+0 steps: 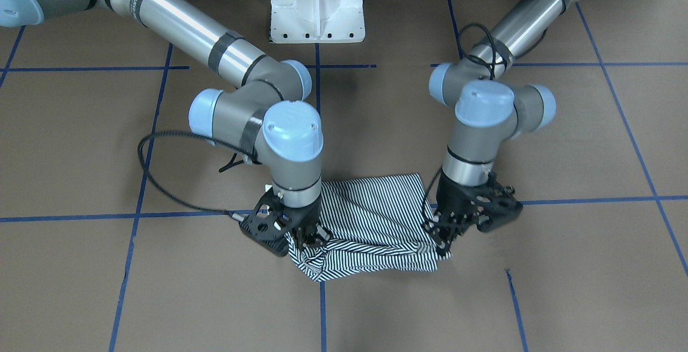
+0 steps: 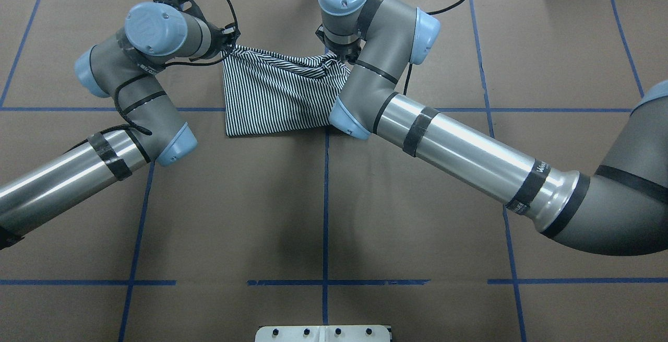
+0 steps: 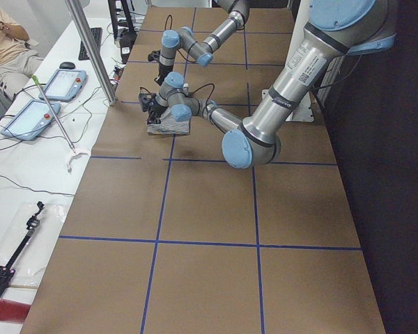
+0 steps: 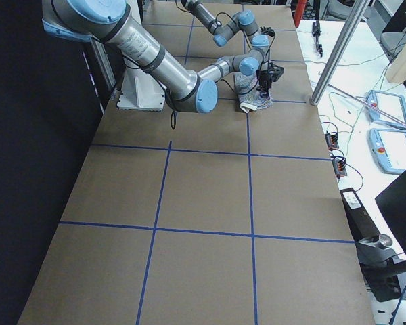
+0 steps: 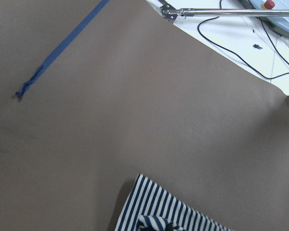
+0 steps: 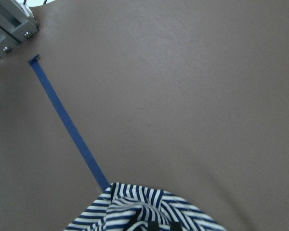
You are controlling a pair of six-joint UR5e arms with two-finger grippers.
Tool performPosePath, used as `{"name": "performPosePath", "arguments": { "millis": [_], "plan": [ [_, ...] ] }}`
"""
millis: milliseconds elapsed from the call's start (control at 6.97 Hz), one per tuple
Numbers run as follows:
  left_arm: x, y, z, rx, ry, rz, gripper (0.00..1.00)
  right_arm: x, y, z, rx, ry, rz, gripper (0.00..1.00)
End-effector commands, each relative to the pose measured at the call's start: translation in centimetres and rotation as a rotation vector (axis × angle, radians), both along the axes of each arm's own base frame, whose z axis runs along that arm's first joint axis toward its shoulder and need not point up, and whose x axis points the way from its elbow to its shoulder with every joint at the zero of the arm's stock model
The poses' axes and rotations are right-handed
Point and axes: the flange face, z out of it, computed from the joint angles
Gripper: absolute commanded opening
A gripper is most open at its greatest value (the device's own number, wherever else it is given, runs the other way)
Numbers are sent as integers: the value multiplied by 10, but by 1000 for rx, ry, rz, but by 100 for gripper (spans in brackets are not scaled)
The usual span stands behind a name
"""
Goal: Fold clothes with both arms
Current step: 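Lift the near edge with both grippers and fold it away from the robot, then release the shirt and raise both grippers away from it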
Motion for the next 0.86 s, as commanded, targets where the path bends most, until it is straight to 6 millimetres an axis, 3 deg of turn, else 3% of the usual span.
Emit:
{"name": "performPosePath", "arguments": {
  "millis": [0, 287, 431, 574, 718],
  "plan": [
    [-15, -15, -7, 58, 5, -1, 100, 11, -23, -11, 19, 4, 8, 100],
    [-20, -13, -17, 64, 46, 43, 100, 27, -25, -15, 43, -15, 5, 100],
    [-21, -3, -33, 70, 87, 92, 100, 53, -20, 1, 62, -41, -27, 100],
    [-23, 7, -32, 64, 101, 131, 100, 65, -10, 18, 92, -39, -52, 100],
    [-8, 20, -40, 78, 117, 153, 100, 71, -5, 16, 110, -48, -57, 100]
  ]
}}
